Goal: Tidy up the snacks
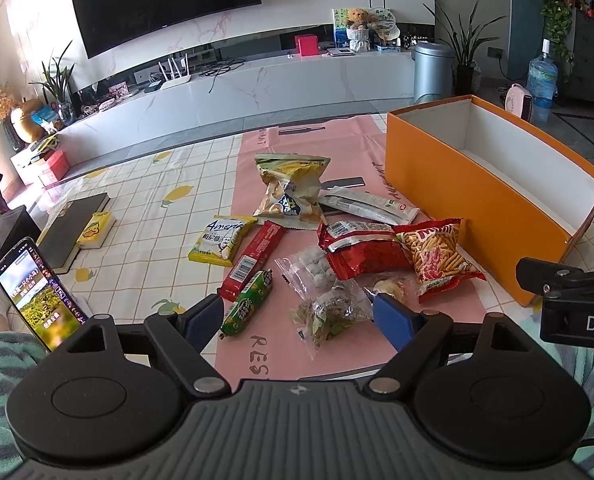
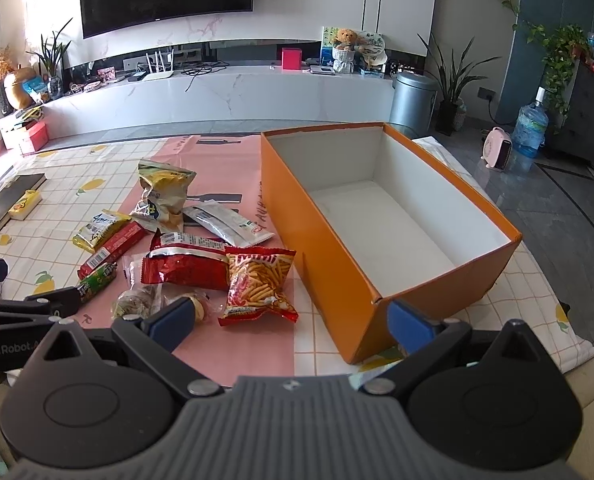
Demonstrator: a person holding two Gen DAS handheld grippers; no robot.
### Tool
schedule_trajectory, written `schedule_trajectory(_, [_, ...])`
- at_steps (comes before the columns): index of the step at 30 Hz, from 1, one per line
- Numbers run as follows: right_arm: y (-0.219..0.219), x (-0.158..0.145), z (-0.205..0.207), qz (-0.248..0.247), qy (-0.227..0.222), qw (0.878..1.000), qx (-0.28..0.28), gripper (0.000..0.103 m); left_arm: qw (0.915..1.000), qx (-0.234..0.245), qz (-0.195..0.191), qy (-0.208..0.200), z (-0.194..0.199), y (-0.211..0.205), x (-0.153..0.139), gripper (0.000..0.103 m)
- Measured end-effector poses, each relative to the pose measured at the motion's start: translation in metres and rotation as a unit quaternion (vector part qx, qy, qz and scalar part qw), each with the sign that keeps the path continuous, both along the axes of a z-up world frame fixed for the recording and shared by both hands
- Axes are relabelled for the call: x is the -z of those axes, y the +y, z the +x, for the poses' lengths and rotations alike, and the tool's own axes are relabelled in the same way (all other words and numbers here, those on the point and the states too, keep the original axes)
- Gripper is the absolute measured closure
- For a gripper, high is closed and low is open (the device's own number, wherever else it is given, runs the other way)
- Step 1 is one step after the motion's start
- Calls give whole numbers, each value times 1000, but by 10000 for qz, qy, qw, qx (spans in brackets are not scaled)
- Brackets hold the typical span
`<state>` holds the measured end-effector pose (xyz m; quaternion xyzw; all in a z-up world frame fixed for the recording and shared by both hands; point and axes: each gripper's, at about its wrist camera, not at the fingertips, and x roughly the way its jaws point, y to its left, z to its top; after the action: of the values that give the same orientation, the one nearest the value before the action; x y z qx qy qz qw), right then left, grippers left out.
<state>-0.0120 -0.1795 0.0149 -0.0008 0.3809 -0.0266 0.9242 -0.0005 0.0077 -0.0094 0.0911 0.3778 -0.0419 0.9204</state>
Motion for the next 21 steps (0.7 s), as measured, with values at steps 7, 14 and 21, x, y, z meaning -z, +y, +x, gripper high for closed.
schedule_trajectory(7, [-2,1,1,43,27,10000,36,4,10000,-7,-3,7,0,0,0,4])
schedule_trajectory(14, [-2,2,2,56,58,10000,31,4,10000,-6,-6,8,0,0,0,4])
schedule_trajectory(21, [-1,4,2,80,39,10000,11,4,10000,-2,-15,27,1,0,2,4])
